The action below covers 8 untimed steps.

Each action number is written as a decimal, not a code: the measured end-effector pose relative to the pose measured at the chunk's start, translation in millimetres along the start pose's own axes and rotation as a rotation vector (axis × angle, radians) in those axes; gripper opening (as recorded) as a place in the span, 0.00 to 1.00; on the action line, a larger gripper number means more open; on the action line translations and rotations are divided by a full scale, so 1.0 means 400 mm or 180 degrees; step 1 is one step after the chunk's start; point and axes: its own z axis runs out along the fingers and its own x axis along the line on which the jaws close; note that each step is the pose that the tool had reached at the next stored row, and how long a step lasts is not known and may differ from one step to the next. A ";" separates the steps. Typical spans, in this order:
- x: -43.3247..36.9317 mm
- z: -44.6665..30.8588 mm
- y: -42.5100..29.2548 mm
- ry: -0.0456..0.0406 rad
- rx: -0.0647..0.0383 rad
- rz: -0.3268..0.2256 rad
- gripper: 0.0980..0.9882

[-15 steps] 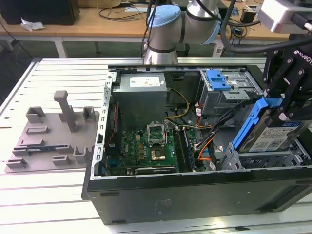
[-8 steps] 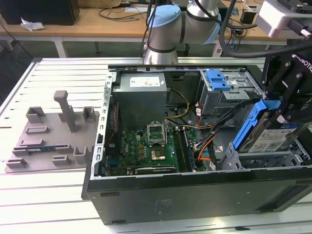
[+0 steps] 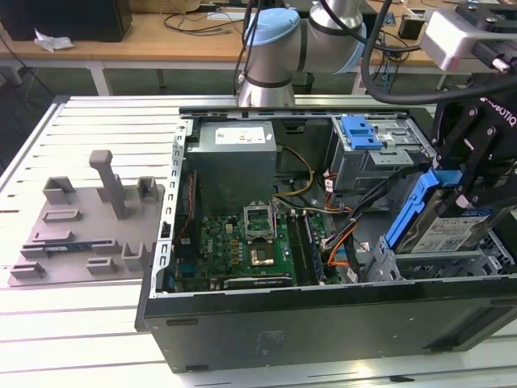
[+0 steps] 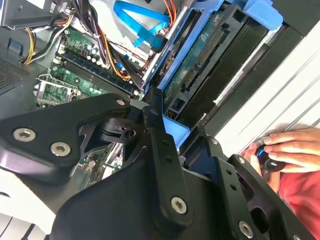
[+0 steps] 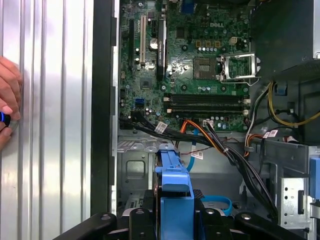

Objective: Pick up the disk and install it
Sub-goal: 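Insert the disk into the insertion slot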

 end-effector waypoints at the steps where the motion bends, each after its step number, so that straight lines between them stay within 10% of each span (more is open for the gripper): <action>1: 0.000 0.001 0.000 0.0000 0.0000 0.0000 0.30; 8: 0.000 0.004 0.000 0.0000 0.0000 0.0000 0.46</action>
